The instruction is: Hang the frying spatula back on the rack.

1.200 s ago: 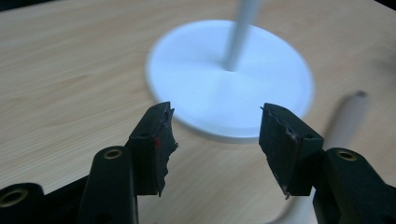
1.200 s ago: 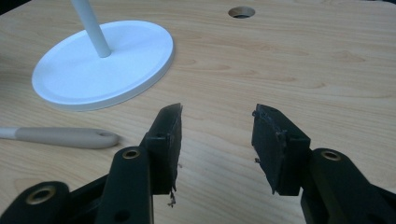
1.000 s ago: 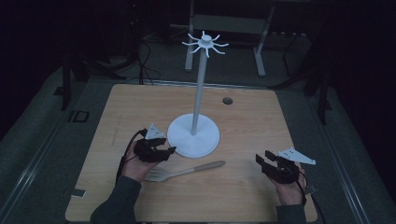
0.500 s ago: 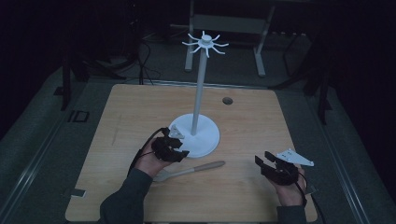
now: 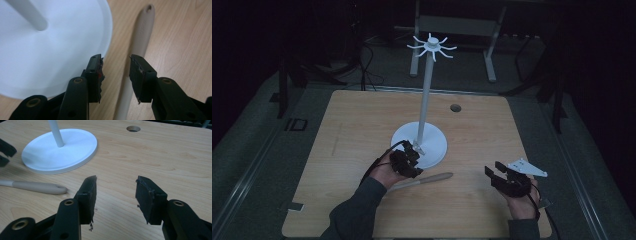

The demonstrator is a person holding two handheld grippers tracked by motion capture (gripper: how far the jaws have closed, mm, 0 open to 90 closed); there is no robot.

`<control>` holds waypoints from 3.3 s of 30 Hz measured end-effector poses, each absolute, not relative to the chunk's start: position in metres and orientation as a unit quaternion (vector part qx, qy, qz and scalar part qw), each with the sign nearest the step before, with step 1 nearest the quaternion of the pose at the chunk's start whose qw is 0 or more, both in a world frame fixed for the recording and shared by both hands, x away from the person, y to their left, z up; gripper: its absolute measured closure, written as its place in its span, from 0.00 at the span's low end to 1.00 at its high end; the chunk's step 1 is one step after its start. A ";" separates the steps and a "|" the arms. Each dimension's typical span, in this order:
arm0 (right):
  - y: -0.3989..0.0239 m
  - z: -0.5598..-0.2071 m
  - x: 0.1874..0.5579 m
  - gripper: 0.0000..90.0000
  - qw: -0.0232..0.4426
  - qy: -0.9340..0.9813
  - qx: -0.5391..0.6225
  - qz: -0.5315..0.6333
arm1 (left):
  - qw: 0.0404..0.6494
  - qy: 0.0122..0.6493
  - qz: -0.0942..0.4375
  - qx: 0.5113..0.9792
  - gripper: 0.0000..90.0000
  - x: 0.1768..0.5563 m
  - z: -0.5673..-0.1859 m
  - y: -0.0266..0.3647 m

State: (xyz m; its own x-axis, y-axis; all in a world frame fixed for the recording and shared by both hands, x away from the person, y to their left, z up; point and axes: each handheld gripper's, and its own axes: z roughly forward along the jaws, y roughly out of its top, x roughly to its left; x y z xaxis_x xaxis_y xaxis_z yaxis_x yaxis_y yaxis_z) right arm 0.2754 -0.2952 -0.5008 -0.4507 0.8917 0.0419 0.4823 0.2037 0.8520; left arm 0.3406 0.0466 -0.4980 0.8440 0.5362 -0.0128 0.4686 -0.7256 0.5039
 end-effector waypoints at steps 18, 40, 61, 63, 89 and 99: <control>-0.295 -0.502 0.276 0.56 0.241 0.738 0.465 0.426 | 0.176 0.220 0.012 0.959 0.77 0.341 -0.527 0.026; -0.290 -0.508 0.277 0.54 0.240 0.745 0.464 0.414 | 0.143 0.204 0.011 0.968 0.79 0.340 -0.529 0.018; -0.288 -0.511 0.278 0.54 0.238 0.751 0.460 0.408 | 0.130 0.197 0.053 0.970 0.83 0.335 -0.518 0.007; -0.287 -0.512 0.278 0.54 0.238 0.753 0.460 0.407 | 0.148 0.205 0.064 0.965 0.83 0.334 -0.511 0.009; -0.283 -0.516 0.279 0.54 0.237 0.756 0.457 0.403 | 0.360 0.321 0.196 0.854 0.83 0.318 -0.435 0.034; -0.283 -0.517 0.280 0.53 0.238 0.755 0.459 0.404 | 0.403 0.343 0.241 0.814 0.83 0.306 -0.424 0.036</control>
